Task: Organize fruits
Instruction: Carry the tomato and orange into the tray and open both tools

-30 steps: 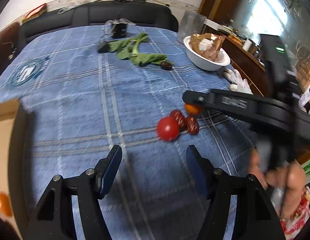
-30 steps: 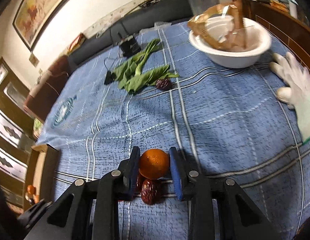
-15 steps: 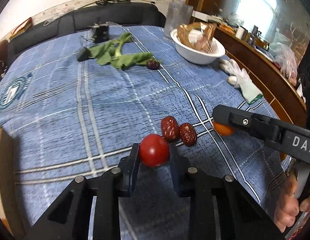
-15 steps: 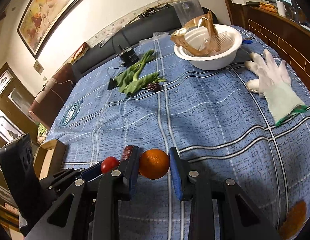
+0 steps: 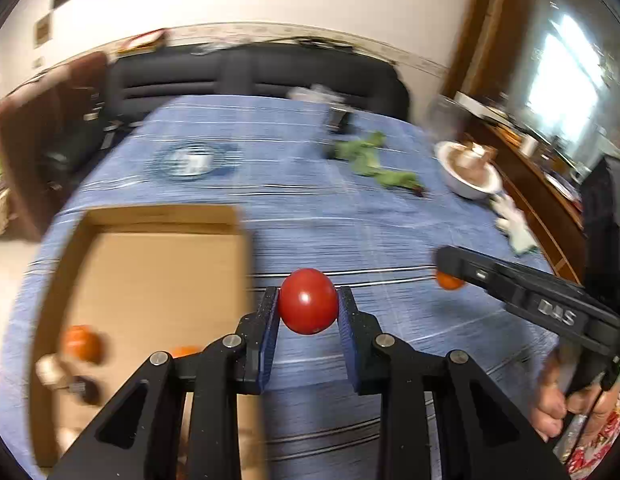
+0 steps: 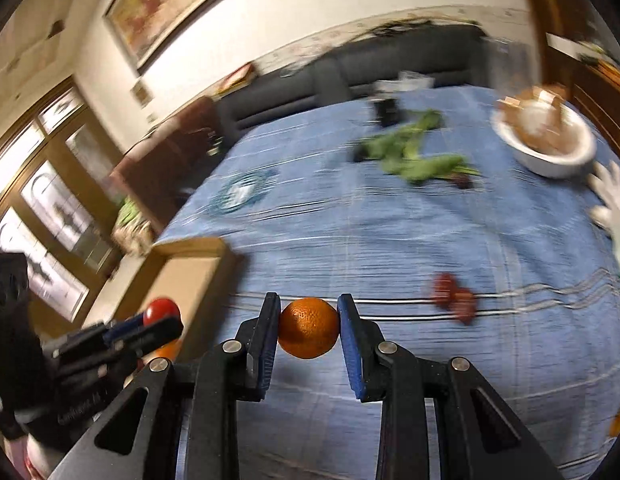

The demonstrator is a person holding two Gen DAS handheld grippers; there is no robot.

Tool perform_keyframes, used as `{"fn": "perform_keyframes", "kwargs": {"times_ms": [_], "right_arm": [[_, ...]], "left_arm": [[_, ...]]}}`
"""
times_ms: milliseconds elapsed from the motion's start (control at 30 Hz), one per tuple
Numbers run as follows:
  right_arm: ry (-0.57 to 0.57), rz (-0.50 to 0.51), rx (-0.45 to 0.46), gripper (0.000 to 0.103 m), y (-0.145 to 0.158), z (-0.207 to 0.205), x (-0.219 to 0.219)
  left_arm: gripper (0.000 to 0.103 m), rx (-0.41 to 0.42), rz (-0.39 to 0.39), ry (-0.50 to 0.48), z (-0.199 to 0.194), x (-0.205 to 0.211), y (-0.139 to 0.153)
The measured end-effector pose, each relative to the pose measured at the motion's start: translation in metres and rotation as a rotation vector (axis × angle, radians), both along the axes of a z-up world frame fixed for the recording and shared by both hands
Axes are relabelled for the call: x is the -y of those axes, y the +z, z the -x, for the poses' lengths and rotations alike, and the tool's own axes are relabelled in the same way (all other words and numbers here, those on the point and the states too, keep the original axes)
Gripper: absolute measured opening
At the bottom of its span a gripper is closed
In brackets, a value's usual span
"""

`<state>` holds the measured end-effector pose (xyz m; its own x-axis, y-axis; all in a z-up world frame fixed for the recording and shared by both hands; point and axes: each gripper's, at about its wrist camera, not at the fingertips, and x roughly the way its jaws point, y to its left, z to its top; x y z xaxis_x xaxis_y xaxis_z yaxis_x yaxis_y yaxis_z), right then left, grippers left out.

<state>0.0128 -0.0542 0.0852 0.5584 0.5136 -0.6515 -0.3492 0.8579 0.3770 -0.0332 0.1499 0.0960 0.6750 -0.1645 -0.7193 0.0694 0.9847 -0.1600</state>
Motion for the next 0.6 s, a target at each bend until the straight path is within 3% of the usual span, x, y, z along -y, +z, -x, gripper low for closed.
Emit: {"fn": "perform_keyframes", "kwargs": {"times_ms": [267, 433, 600], "right_arm": [[0.200, 0.054, -0.001, 0.033, 0.006, 0.013, -0.116], [0.281, 0.135, -0.051, 0.033, -0.021, 0.001, -0.179], [0.327, 0.252, -0.022, 0.033, -0.048, -0.005, -0.222]], "left_arm": [[0.028, -0.138, -0.027, 0.237, -0.010, -0.130, -0.017], [0.028, -0.197, 0.018, 0.288, -0.029, -0.164, -0.042], [0.028, -0.251, 0.049, 0.268, -0.055, -0.166, -0.063]]}}
